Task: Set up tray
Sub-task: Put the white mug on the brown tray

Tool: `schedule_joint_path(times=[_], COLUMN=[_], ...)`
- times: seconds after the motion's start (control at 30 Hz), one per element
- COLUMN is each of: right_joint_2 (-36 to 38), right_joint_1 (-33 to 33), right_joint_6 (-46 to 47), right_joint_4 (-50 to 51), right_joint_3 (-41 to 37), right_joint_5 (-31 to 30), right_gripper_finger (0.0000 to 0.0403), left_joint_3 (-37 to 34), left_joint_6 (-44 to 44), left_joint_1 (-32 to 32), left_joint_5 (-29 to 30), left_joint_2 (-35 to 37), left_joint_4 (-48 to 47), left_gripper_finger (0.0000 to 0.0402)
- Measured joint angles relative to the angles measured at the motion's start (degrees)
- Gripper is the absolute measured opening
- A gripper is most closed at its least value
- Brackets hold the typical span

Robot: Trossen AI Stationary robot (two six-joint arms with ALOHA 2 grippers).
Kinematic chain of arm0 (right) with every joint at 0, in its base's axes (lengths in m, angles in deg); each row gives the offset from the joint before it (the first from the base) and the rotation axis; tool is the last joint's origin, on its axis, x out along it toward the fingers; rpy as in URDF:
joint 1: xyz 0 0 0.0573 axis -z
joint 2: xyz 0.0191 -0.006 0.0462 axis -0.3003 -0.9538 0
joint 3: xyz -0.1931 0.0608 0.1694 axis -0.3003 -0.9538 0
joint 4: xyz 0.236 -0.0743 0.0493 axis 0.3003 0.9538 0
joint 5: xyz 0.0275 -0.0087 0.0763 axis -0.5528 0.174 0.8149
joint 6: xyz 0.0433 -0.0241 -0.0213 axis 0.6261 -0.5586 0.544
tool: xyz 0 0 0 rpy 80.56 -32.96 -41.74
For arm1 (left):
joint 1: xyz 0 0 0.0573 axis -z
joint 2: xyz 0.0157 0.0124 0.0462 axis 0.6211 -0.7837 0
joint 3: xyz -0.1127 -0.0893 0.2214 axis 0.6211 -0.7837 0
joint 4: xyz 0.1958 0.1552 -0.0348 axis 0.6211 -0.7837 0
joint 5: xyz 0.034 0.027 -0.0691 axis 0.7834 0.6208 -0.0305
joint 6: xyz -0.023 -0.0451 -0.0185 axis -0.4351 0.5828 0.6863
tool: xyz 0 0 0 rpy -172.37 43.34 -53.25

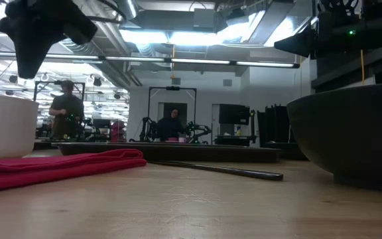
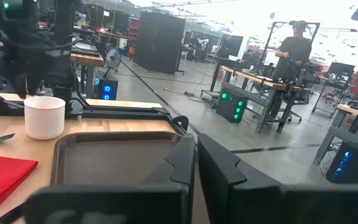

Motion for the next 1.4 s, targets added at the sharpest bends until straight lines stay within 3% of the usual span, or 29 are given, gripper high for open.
schedule_joint_path(times=[0.33,0.8,1.4], right_joint_2=[0.0,0.0,0.0], right_joint_1=[0.0,0.0,0.0], right_joint_6=[0.0,0.1,0.5], right_joint_4=[0.0,-0.1,-0.1], right_joint_3=[0.0,0.0,0.0], right_joint_5=[0.0,0.0,0.0], right_gripper_finger=[0.0026,0.0026,0.0026], left_joint_3=[0.0,0.0,0.0], left_joint_6=[-4.7,-2.8,-2.1], left_joint_1=[0.7,5.1,5.8], left_joint_5=[-2.0,-0.3,1.7], left_joint_2=[-4.0,-4.0,-4.0], left_joint_4=[-0.3,-2.1,-2.8], left_gripper_finger=[0.0086,0.0083,0.0067])
